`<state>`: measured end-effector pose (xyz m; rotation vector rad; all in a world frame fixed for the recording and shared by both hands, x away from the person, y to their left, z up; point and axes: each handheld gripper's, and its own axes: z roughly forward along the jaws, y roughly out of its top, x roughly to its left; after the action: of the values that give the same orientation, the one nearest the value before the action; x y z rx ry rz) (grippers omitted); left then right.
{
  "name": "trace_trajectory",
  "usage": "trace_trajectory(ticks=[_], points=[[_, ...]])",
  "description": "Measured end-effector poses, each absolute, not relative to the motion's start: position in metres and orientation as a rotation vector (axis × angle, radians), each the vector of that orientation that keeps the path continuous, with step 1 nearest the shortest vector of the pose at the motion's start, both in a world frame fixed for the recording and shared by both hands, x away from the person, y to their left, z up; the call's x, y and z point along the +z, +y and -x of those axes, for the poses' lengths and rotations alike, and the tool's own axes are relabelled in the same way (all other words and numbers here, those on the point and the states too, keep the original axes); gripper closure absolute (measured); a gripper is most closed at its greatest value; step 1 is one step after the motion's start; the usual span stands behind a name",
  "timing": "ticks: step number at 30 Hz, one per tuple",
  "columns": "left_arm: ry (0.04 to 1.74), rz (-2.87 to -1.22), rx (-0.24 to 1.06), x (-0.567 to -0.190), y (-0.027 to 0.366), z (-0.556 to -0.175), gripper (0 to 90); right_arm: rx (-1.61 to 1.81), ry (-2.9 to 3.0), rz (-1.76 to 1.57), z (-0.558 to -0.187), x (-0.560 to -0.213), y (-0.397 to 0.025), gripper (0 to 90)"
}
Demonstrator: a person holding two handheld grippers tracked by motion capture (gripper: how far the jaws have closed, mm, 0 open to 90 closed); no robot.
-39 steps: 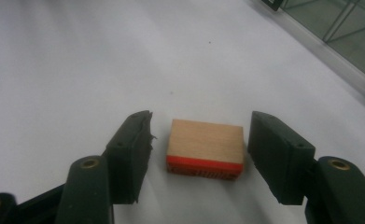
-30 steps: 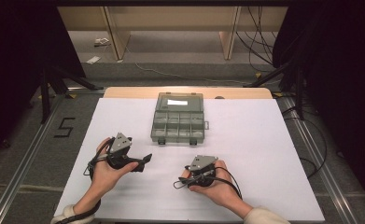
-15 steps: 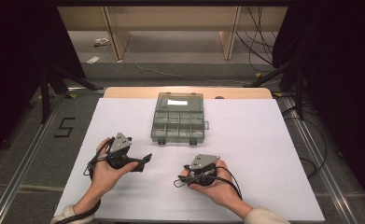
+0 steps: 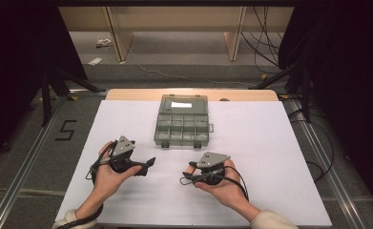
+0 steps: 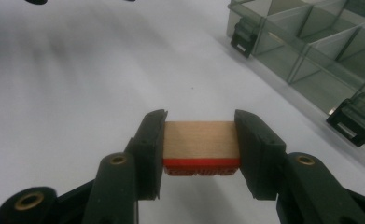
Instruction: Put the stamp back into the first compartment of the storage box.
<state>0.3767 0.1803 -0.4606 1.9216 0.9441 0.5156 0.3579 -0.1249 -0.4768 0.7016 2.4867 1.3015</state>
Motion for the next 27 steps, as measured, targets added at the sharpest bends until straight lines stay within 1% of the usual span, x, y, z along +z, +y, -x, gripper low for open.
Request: trace_trajectory(ticks=[27], points=[[0.946,-1.918,0.508,-0.46,0.18,-0.377,0.0,1.363,2.379,-0.737,-0.382,-0.453,-0.119,56.0]])
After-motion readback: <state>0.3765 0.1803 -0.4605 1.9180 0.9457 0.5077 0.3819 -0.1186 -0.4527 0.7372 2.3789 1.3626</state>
